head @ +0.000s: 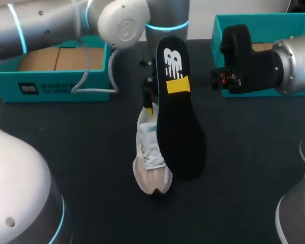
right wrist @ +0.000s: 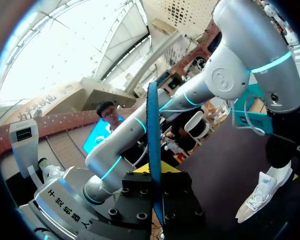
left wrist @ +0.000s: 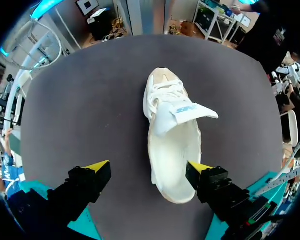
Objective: Take the shoe out of the shoebox, open the shoe tongue, remove and reinsert the insole, then place the shoe into the shoebox
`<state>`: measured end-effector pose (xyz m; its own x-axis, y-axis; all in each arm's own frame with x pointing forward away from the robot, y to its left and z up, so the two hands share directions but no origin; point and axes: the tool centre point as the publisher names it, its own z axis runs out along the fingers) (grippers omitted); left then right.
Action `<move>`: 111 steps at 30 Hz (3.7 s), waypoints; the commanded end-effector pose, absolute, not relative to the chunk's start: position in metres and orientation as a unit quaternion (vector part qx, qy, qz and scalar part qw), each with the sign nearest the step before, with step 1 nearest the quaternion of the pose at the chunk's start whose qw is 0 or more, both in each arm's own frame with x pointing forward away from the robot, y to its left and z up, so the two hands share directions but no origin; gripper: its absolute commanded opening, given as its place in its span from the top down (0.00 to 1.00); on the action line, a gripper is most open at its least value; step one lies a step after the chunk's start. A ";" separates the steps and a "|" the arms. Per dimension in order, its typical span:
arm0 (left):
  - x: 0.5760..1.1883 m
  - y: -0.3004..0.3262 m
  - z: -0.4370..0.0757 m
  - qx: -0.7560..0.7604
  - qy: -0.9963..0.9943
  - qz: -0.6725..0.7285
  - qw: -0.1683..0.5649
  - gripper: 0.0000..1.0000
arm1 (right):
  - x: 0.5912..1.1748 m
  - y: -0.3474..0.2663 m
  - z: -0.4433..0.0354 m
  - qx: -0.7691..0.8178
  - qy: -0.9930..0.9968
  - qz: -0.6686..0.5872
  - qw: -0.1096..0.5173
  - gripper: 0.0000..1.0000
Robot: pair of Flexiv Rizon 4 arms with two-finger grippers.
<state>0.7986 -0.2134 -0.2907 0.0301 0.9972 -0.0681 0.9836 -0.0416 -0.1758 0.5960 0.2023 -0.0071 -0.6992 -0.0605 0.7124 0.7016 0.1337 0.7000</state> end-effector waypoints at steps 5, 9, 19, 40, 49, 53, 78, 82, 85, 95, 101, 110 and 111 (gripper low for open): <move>0.803 -0.168 -0.254 -0.700 -0.667 0.214 -0.140 0.00 | 0.605 0.189 -0.010 -0.291 -0.655 -0.612 0.333 1.00; 0.807 -0.158 -0.235 -0.690 -0.658 0.239 -0.185 0.00 | 0.618 0.175 -0.011 -0.329 -0.626 -0.615 0.350 1.00; 0.806 -0.138 -0.192 -0.670 -0.628 0.283 -0.276 0.00 | 0.656 0.147 -0.010 -0.400 -0.585 -0.585 0.394 1.00; 0.765 -0.099 -0.132 -0.647 -0.569 0.321 -0.393 0.00 | 0.729 0.128 -0.026 -0.498 -0.523 -0.537 0.436 1.00; 0.756 -0.089 -0.118 -0.648 -0.557 0.342 -0.391 0.00 | 0.741 0.135 -0.041 -0.533 -0.492 -0.520 0.451 1.00; 0.756 -0.089 -0.118 -0.648 -0.557 0.342 -0.391 0.00 | 0.741 0.135 -0.041 -0.533 -0.492 -0.520 0.451 1.00; 0.752 -0.087 -0.137 -0.570 -0.542 0.400 -0.470 0.00 | 0.778 0.163 -0.071 -0.558 -0.458 -0.514 0.464 1.00; 0.747 -0.096 -0.136 -0.560 -0.536 0.414 -0.476 0.00 | 0.791 0.178 -0.084 -0.554 -0.450 -0.512 0.477 1.00; 0.745 -0.102 -0.135 -0.556 -0.530 0.420 -0.483 0.00 | 0.798 0.186 -0.088 -0.554 -0.443 -0.508 0.489 1.00; 0.747 -0.129 -0.132 -0.531 -0.514 0.437 -0.513 0.27 | 0.810 0.210 -0.102 -0.549 -0.427 -0.494 0.521 1.00; 0.746 -0.143 -0.130 -0.520 -0.511 0.449 -0.517 0.38 | 0.817 0.221 -0.108 -0.544 -0.427 -0.487 0.533 1.00; 0.745 -0.157 -0.127 -0.519 -0.502 0.459 -0.518 0.31 | 0.824 0.238 -0.119 -0.529 -0.425 -0.483 0.553 1.00; 0.745 -0.159 -0.127 -0.518 -0.502 0.460 -0.518 0.33 | 0.825 0.242 -0.120 -0.528 -0.425 -0.482 0.555 1.00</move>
